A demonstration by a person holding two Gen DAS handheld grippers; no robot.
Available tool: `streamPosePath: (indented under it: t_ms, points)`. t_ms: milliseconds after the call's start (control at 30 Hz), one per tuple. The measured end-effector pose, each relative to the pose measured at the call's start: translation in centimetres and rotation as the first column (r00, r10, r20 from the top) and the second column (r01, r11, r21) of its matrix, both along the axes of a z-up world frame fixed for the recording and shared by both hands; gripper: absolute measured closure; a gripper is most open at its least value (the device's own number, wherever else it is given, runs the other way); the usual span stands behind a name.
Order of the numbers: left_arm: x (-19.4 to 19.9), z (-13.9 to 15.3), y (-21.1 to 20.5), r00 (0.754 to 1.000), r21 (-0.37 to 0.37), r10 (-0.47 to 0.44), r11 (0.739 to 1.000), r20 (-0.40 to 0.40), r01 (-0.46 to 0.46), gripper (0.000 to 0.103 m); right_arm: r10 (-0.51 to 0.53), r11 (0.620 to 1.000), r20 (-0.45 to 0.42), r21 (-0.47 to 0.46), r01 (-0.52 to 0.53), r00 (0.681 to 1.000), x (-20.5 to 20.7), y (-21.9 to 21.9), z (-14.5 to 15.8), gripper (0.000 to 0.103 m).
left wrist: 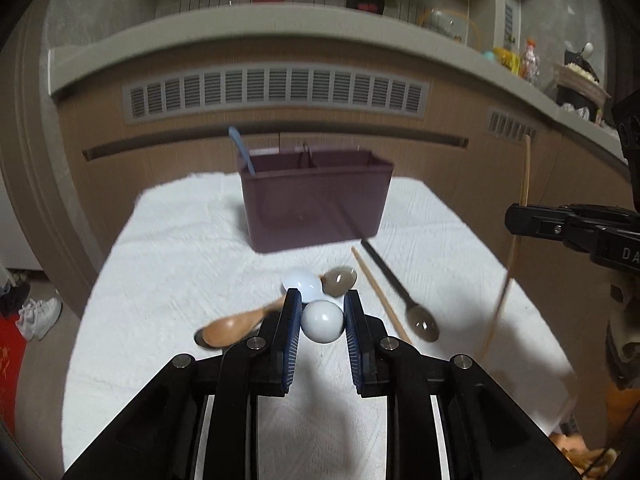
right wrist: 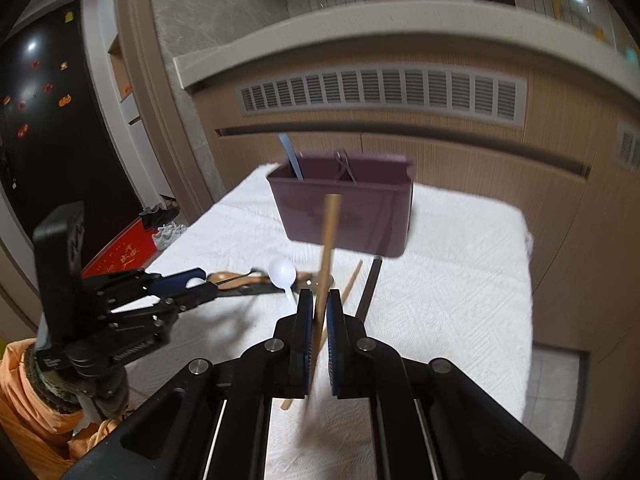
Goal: Organize utensils
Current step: 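Drop the chopstick into the caddy with the right tool while the left tool drops the ball in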
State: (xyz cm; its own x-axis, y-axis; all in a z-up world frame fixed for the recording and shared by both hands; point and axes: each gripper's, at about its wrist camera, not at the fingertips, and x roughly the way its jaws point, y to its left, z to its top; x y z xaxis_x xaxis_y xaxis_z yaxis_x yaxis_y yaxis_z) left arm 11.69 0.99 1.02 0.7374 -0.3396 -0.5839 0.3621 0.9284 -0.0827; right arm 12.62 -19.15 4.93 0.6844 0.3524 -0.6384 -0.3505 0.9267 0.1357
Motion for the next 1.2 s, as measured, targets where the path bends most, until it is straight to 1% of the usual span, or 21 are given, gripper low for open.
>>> streamPosePath:
  t_ms: [200,300,400,467,533,633,700,767,833,900,1000,1100,1167,1200]
  points:
    - [-1.8,3.6,0.3,0.996,-0.021,-0.020,1.000,0.088,0.022,0.081,-0.015,0.999,0.095,-0.038,0.019,0.995,-1.9,1.0,3.4,0.098]
    - [-1.4,5.9,0.6,0.994,-0.051,-0.035,0.998,0.102,0.040,0.081,-0.022,0.998,0.129,-0.048,0.028,0.991,-2.1,1.3,4.9,0.098]
    - [-0.3,8.9,0.9,0.992,-0.087,-0.038,0.995,0.118,0.048,0.081,-0.031,0.997,0.163,-0.058,0.041,0.986,-1.3,1.5,6.7,0.098]
    - [0.7,11.3,1.1,0.989,-0.113,-0.039,0.992,0.141,0.055,0.081,-0.035,0.997,0.193,-0.057,0.047,0.981,-0.9,1.4,8.3,0.098]
    - [1.9,13.6,1.2,0.985,-0.131,-0.041,0.989,0.170,0.064,0.081,-0.038,0.997,0.248,-0.055,0.053,0.968,-0.3,1.4,10.8,0.098]
    - [4.1,16.4,1.2,0.978,-0.172,-0.032,0.983,0.207,0.069,0.081,-0.052,0.995,0.341,-0.063,0.078,0.939,0.7,1.7,14.4,0.098]
    - [5.9,17.9,0.8,0.971,-0.182,-0.031,0.980,0.237,0.075,0.081,-0.054,0.996,0.376,-0.050,0.079,0.925,2.0,1.9,16.2,0.098]
    - [8.0,19.2,0.2,0.966,-0.183,-0.036,0.979,0.256,0.085,0.081,-0.050,0.995,0.399,-0.054,0.078,0.915,3.6,2.3,17.4,0.098]
    - [10.1,20.1,-0.3,0.966,-0.193,-0.048,0.976,0.254,0.099,0.081,-0.046,0.995,0.407,-0.060,0.077,0.912,5.1,2.5,18.0,0.098]
    - [12.1,20.5,-0.7,0.967,-0.199,-0.055,0.974,0.248,0.106,0.081,-0.038,0.995,0.399,-0.069,0.072,0.916,7.4,2.8,18.3,0.098]
    - [15.0,20.1,-1.0,0.972,-0.209,-0.066,0.971,0.225,0.114,0.081,-0.029,0.994,0.369,-0.084,0.065,0.929,10.2,2.9,17.5,0.098]
    - [17.6,18.1,-1.5,0.977,-0.200,-0.072,0.973,0.201,0.113,0.081,-0.045,0.995,0.317,-0.073,0.072,0.947,13.6,2.2,15.2,0.098]
    - [19.6,15.9,-1.8,0.985,-0.209,-0.079,0.972,0.151,0.110,0.081,-0.057,0.994,0.283,-0.073,0.080,0.958,15.5,1.8,13.5,0.098]
    - [20.5,14.9,-1.9,0.989,-0.217,-0.080,0.970,0.124,0.106,0.081,-0.061,0.994,0.247,-0.070,0.080,0.967,16.9,1.7,12.1,0.098]
